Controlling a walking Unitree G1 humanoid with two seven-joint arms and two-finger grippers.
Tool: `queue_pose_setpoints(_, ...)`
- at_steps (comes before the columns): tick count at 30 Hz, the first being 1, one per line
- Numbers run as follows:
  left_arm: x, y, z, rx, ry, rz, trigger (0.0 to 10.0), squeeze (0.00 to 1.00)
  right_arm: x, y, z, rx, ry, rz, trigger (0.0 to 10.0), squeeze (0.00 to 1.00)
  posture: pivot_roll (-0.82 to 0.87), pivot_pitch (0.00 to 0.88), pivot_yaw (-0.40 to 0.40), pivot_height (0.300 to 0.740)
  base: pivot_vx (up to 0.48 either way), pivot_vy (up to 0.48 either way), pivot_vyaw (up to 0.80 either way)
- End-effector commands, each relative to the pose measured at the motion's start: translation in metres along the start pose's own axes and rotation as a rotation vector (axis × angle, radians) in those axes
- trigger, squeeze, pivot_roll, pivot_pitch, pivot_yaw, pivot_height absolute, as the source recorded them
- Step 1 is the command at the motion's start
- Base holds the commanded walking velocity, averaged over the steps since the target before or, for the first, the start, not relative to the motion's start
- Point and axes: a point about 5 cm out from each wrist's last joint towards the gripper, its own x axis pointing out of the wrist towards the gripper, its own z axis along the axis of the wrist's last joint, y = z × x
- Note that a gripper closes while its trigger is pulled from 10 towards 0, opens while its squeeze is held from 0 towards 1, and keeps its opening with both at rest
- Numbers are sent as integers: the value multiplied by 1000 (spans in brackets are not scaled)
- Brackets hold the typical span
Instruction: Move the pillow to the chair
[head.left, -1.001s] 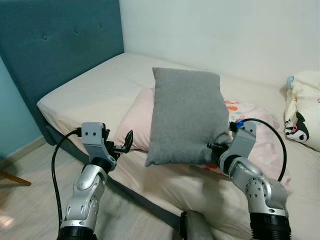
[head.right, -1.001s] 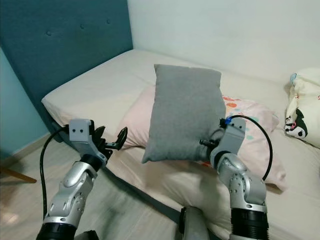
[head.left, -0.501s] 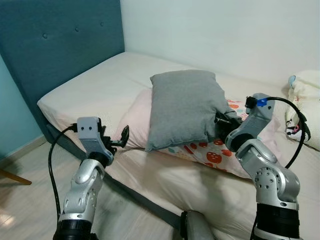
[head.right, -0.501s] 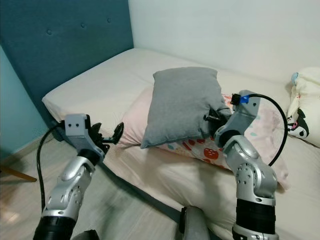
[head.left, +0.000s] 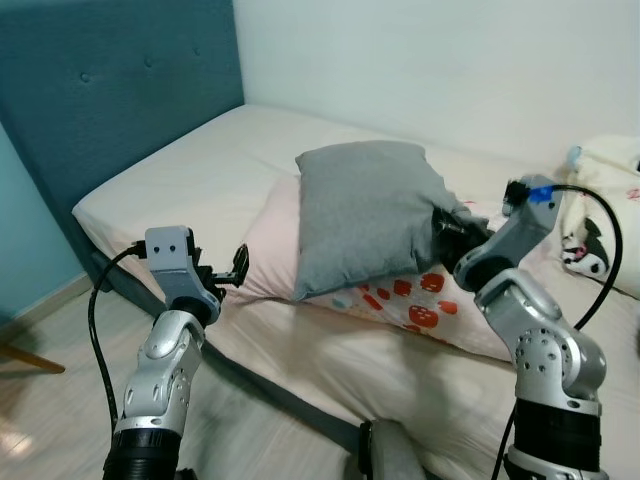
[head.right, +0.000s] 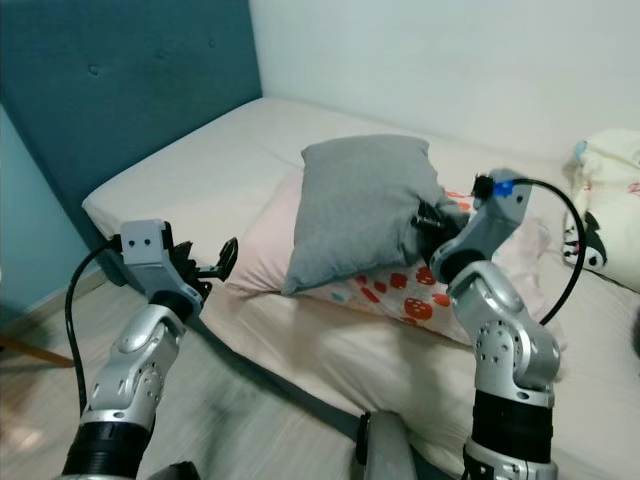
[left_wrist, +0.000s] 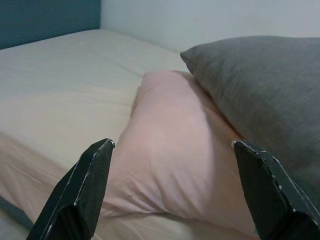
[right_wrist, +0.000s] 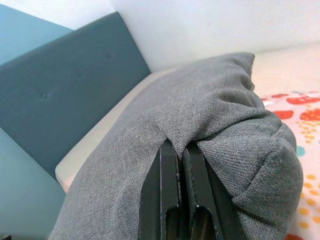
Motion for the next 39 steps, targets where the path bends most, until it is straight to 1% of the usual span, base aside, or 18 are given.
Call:
queue_pose_setpoints(1,-1,1,-4,4,14,13,10000,0,-1,9,15,9,-79,53,0,0,-101,0,-14,395,0,0,0)
queue_pose_setpoints(9,-2,2,-5,6,18,18,10000,0,-2,9,16,11,-84,62,0,0,-101,0,-13,410,0,0,0)
queue_pose_setpoints(18,-1,3,-8,9,44,28,10000,0,-1,11,16,19,-84,73,0,0,-101,0,-15,430,-375,0,0)
queue_pose_setpoints(20,1,3,-7,8,43,31,10000,0,0,13,16,27,-84,84,0,0,-102,0,-14,440,0,0,0)
queue_pose_setpoints(22,1,3,-7,8,43,31,10000,0,0,13,16,27,-84,84,0,0,-102,0,-14,440,0,0,0)
queue_pose_setpoints(26,2,3,-7,5,38,34,10000,0,1,17,19,32,-99,99,0,0,-103,0,-17,460,0,0,0)
queue_pose_setpoints(34,2,2,-6,3,36,36,10000,0,1,17,21,34,-107,102,0,0,-104,0,-19,485,0,0,0)
queue_pose_setpoints(36,2,1,-6,1,35,36,10000,0,0,18,21,36,-108,108,0,0,-104,0,-19,500,0,0,0)
queue_pose_setpoints(39,2,1,-6,0,35,36,10000,0,0,18,22,36,-109,109,0,0,-104,0,-19,510,0,0,0)
